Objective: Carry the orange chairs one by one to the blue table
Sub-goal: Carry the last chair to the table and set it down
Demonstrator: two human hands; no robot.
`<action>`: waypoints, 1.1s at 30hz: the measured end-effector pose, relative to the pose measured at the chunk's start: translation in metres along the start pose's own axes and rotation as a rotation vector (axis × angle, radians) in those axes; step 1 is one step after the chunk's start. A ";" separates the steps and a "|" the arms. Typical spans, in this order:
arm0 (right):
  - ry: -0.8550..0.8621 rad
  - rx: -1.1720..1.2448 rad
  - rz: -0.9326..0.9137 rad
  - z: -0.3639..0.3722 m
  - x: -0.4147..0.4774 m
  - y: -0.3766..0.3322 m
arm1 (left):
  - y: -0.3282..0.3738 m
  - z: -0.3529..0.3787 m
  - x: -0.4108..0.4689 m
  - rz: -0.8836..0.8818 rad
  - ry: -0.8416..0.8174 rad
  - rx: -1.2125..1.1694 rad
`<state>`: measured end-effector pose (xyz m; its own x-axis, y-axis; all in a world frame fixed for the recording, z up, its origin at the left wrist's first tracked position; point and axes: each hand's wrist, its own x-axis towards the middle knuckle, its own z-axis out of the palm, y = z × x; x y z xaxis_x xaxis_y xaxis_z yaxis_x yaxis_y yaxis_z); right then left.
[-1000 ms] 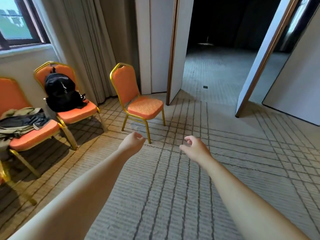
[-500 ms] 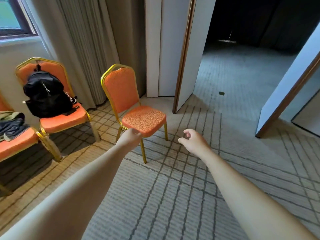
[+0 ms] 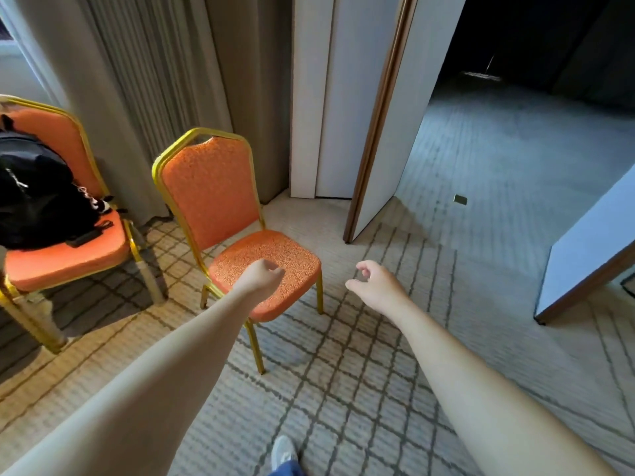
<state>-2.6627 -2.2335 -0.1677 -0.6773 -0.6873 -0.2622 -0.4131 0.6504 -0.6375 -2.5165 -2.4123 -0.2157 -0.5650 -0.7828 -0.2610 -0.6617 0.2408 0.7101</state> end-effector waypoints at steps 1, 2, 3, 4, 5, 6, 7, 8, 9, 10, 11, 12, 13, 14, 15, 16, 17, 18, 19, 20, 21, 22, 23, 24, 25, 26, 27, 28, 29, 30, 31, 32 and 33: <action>-0.008 -0.009 0.003 -0.008 0.023 -0.001 | 0.008 0.003 0.023 -0.005 0.001 0.005; -0.010 -0.011 0.002 -0.018 0.050 -0.002 | 0.018 0.005 0.052 -0.005 0.002 0.010; -0.010 -0.016 0.006 -0.026 0.071 -0.003 | 0.026 0.006 0.072 -0.007 0.001 0.023; -0.007 -0.014 0.005 -0.033 0.090 -0.004 | 0.034 0.006 0.090 -0.002 0.000 0.036; -0.011 -0.018 0.007 -0.040 0.109 -0.004 | 0.043 0.007 0.107 0.001 -0.003 0.053; -0.014 -0.019 0.010 -0.047 0.129 -0.003 | 0.051 0.010 0.126 0.007 -0.007 0.066; -0.019 -0.019 0.007 -0.052 0.150 -0.001 | 0.059 0.013 0.144 0.001 -0.008 0.074; -0.025 -0.026 0.002 -0.057 0.168 0.001 | 0.065 0.016 0.160 -0.008 -0.009 0.082; -0.037 -0.030 0.000 -0.063 0.189 0.002 | 0.072 0.020 0.177 -0.009 -0.008 0.086; -0.051 -0.033 -0.002 -0.068 0.212 0.003 | 0.077 0.024 0.196 -0.009 -0.001 0.084; -0.072 -0.041 -0.005 -0.072 0.235 0.003 | 0.083 0.027 0.213 -0.017 0.009 0.080; -0.093 -0.055 -0.021 -0.076 0.260 0.004 | 0.088 0.032 0.231 -0.035 0.018 0.074; -0.114 -0.073 -0.041 -0.079 0.286 0.003 | 0.093 0.037 0.249 -0.059 0.027 0.057; -0.137 -0.095 -0.063 -0.081 0.314 0.003 | 0.096 0.043 0.267 -0.087 0.039 0.039; -0.173 -0.123 -0.100 -0.085 0.349 0.000 | 0.102 0.049 0.288 -0.127 0.070 0.011; -0.190 -0.139 -0.122 -0.086 0.369 -0.001 | 0.105 0.051 0.299 -0.143 0.087 0.003; -0.227 -0.157 -0.154 -0.088 0.396 -0.005 | 0.108 0.055 0.315 -0.175 0.114 -0.020; -0.271 -0.183 -0.198 -0.090 0.424 -0.009 | 0.109 0.060 0.330 -0.206 0.148 -0.052; -0.309 -0.210 -0.230 -0.092 0.448 -0.013 | 0.113 0.064 0.342 -0.234 0.172 -0.074; -0.349 -0.239 -0.267 -0.095 0.472 -0.018 | 0.116 0.069 0.353 -0.268 0.195 -0.100; -0.382 -0.268 -0.300 -0.096 0.492 -0.023 | 0.120 0.073 0.360 -0.302 0.221 -0.121; -0.423 -0.290 -0.335 -0.097 0.512 -0.029 | 0.124 0.076 0.368 -0.335 0.252 -0.152; -0.461 -0.313 -0.366 -0.097 0.530 -0.035 | 0.128 0.078 0.376 -0.365 0.289 -0.169; -0.504 -0.341 -0.405 -0.095 0.550 -0.044 | 0.128 0.080 0.384 -0.415 0.322 -0.194; -0.523 -0.355 -0.432 -0.093 0.560 -0.050 | 0.129 0.081 0.389 -0.447 0.340 -0.211; -0.551 -0.368 -0.464 -0.088 0.573 -0.059 | 0.127 0.080 0.395 -0.498 0.369 -0.237; -0.583 -0.381 -0.499 -0.081 0.585 -0.067 | 0.124 0.078 0.402 -0.540 0.402 -0.256; -0.608 -0.394 -0.532 -0.072 0.596 -0.076 | 0.120 0.076 0.408 -0.585 0.431 -0.274; -0.631 -0.405 -0.563 -0.062 0.605 -0.085 | 0.114 0.074 0.414 -0.620 0.458 -0.288; -0.653 -0.416 -0.598 -0.051 0.614 -0.096 | 0.108 0.071 0.419 -0.659 0.482 -0.308; -0.685 -0.423 -0.625 -0.040 0.621 -0.106 | 0.100 0.069 0.425 -0.692 0.510 -0.332; -0.709 -0.431 -0.651 -0.029 0.628 -0.115 | 0.093 0.066 0.430 -0.731 0.535 -0.351; -0.735 -0.442 -0.676 -0.015 0.635 -0.129 | 0.085 0.060 0.436 -0.766 0.560 -0.359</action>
<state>-3.0492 -2.7489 -0.2411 0.2402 -0.8758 -0.4186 -0.8450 0.0236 -0.5343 -2.8486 -2.6986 -0.3077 0.3223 -0.8328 -0.4501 -0.5099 -0.5534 0.6586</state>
